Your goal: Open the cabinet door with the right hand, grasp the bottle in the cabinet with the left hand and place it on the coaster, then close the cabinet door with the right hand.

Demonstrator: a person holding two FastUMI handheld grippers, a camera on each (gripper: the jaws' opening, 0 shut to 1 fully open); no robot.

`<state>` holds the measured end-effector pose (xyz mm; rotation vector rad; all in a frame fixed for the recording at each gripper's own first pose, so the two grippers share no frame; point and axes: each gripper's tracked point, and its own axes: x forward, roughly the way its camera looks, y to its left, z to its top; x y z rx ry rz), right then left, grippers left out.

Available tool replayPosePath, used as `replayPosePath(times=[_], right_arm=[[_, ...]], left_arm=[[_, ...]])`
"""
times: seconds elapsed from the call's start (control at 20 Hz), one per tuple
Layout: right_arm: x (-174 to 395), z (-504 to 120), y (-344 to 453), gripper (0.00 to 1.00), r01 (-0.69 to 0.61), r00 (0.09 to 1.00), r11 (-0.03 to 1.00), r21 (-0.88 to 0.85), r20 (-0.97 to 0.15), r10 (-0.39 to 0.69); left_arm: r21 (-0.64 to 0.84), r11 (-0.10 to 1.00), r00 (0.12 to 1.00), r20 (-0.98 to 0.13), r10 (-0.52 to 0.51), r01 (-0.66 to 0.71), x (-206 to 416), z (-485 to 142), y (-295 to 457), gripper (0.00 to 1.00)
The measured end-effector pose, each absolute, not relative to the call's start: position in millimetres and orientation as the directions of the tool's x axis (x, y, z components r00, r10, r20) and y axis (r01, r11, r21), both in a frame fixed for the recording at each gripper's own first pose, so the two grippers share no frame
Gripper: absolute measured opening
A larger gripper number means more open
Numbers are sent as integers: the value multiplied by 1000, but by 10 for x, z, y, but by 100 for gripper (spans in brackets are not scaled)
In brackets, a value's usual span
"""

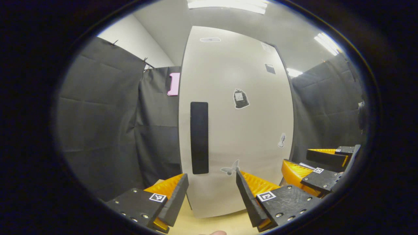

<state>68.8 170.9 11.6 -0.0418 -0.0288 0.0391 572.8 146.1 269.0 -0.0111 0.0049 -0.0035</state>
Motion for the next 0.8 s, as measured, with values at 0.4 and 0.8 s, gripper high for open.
replayPosePath(times=[0.4, 0.8], right_arm=[[648, 31, 1660, 93, -52, 999, 999, 1, 15, 52], [678, 55, 1617, 94, -50, 998, 999, 14, 27, 50]], left_arm=[[34, 999, 999, 40, -3, 1, 5629, 2792, 1337, 84], [32, 999, 999, 49, 8, -9, 5578, 2800, 1325, 84]])
